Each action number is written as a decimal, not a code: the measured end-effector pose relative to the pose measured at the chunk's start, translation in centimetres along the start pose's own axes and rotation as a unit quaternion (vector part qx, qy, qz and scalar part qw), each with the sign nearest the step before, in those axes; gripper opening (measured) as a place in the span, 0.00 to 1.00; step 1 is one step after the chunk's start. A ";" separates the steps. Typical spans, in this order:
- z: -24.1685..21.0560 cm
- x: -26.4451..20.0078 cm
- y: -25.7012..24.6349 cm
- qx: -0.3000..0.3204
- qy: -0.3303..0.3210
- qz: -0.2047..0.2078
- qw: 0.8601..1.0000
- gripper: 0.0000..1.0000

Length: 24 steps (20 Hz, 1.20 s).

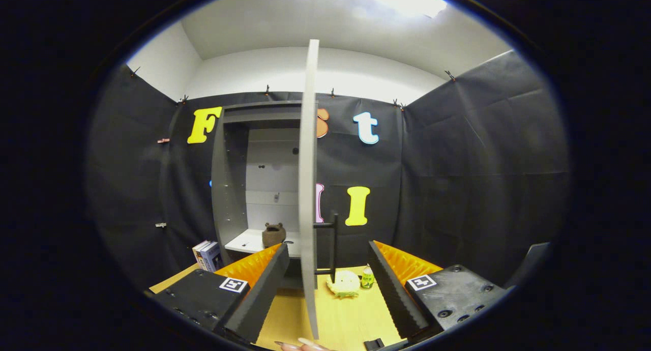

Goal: Open the shoe cabinet door, grab the shoes and put them into the shoe cabinet, then close the shoe cabinet door.

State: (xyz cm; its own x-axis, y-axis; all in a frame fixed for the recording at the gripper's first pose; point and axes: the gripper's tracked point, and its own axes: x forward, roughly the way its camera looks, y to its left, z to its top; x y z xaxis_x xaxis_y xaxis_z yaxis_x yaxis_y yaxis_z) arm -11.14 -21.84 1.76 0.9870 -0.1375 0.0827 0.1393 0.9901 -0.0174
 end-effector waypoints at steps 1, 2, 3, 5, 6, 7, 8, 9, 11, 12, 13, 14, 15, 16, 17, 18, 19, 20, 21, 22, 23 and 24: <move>-0.2 0.6 -0.8 0.002 0.001 -0.003 1.000 0.98; -0.4 1.1 -1.4 0.004 0.004 -0.002 1.000 0.98; -0.6 1.8 -1.8 0.005 0.007 -0.001 1.000 0.98; -1.0 3.0 -2.2 0.008 0.010 0.006 1.000 0.98; -1.1 3.6 -2.3 0.009 0.011 0.010 1.000 0.98; -1.1 4.1 -2.3 0.011 0.011 0.015 1.000 0.98; -1.1 4.6 -2.3 0.012 0.012 0.020 1.000 0.98; -1.4 5.1 -1.9 0.013 0.014 0.029 0.999 0.98; -1.6 5.8 -1.6 0.009 0.020 0.034 0.999 0.97; -1.5 6.0 -1.5 0.012 0.020 0.037 0.999 0.97; -1.4 6.0 -1.2 0.015 0.021 0.037 0.999 0.96; -1.5 6.3 -0.9 0.018 0.021 0.037 0.999 0.96; -1.6 6.4 -0.7 0.022 0.023 0.038 0.999 0.96; -1.7 6.4 -0.2 0.028 0.025 0.042 0.998 0.96; -2.1 6.7 0.3 0.033 0.028 0.048 0.998 0.96; -2.4 6.8 1.1 0.036 0.034 0.054 0.997 0.97; -2.6 6.9 1.8 0.038 0.039 0.061 0.997 0.97; -2.6 6.9 2.7 0.041 0.039 0.068 0.996 0.97; -2.5 6.9 3.6 0.042 0.037 0.074 0.996 0.97; -2.5 6.9 4.5 0.043 0.036 0.078 0.995 0.97; -2.5 7.1 5.4 0.045 0.036 0.083 0.995 0.97; -2.6 7.0 6.5 0.049 0.037 0.088 0.994 0.97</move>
State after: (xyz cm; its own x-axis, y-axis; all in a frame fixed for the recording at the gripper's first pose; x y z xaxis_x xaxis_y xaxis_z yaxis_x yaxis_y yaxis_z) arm -3.08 -16.46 -0.39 0.9991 0.0392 0.0130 -0.0400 0.9966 0.0715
